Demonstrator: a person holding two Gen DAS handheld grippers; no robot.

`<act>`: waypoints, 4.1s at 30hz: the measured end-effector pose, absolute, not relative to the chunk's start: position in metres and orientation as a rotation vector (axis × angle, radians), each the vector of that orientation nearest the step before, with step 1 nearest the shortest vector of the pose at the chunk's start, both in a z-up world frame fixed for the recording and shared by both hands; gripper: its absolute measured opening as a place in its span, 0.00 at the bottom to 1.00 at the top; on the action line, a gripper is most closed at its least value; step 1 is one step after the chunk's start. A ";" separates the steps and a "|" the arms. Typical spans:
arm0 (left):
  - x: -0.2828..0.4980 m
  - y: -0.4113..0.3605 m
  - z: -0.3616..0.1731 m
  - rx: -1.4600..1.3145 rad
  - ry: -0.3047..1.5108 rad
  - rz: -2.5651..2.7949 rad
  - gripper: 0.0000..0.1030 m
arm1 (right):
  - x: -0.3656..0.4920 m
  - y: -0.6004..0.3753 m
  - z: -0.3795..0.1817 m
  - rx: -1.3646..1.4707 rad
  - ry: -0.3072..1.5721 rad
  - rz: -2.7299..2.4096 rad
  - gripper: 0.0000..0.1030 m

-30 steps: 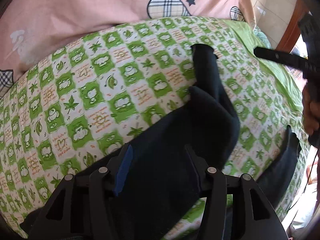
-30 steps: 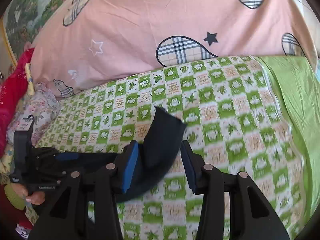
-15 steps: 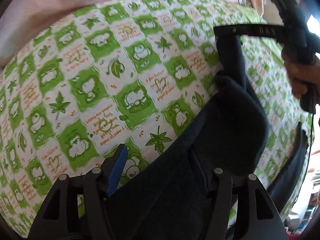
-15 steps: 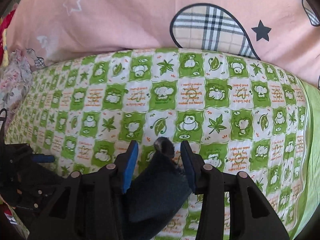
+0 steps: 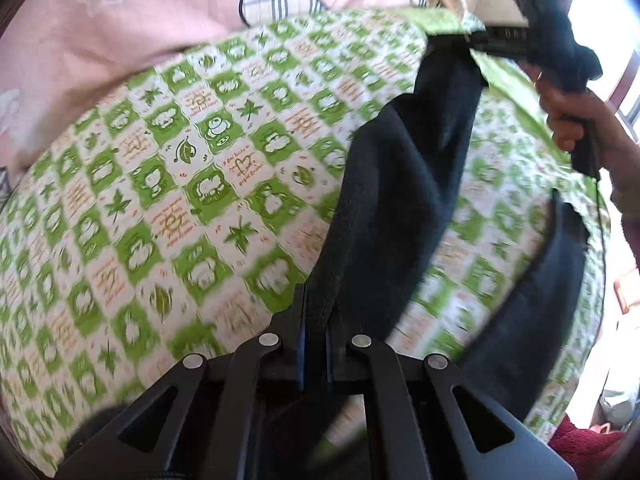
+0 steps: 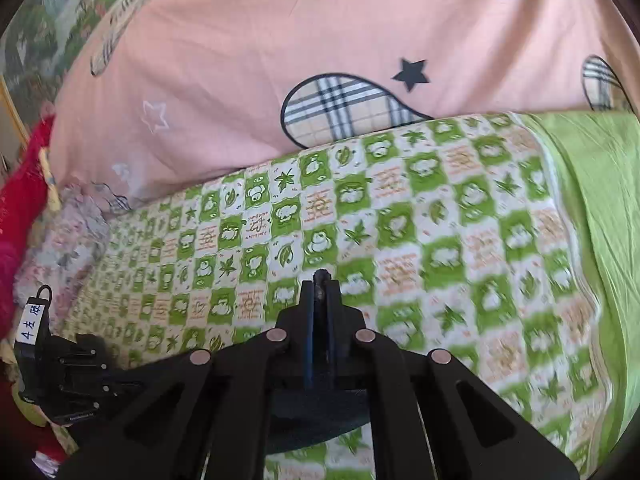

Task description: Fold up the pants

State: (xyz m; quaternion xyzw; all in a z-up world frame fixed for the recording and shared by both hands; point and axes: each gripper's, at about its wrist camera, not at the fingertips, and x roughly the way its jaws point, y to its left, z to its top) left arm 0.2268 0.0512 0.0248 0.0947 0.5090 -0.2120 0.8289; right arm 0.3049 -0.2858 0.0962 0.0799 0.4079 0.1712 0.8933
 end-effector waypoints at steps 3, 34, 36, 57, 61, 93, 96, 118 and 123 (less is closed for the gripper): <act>0.199 0.054 0.030 0.162 1.070 -0.449 0.04 | 0.277 -0.315 0.093 0.213 0.823 0.369 0.04; 0.042 0.010 0.019 0.165 0.966 -0.445 0.05 | 0.048 -0.406 0.053 0.314 0.607 0.379 0.04; 0.036 0.008 0.013 0.167 0.969 -0.448 0.05 | 0.040 -0.405 0.050 0.296 0.624 0.359 0.04; 0.013 0.005 -0.026 0.137 1.046 -0.474 0.31 | 0.007 -0.395 0.018 0.185 0.814 0.077 0.04; 0.004 0.019 -0.020 0.068 1.056 -0.438 0.42 | -0.012 -0.389 0.039 0.250 0.732 0.119 0.06; 0.080 0.205 0.051 -0.347 1.173 0.258 0.67 | 0.011 -0.064 0.012 0.074 0.858 0.907 0.62; 0.096 0.207 0.041 -0.318 1.213 0.325 0.67 | 0.012 -0.037 0.006 0.021 0.873 0.960 0.62; -0.058 0.253 0.034 -0.699 0.913 0.148 0.05 | -0.014 0.011 0.016 -0.318 0.775 0.980 0.06; -0.082 0.263 0.011 -0.767 0.888 0.124 0.05 | -0.018 0.015 0.006 -0.367 0.802 0.972 0.06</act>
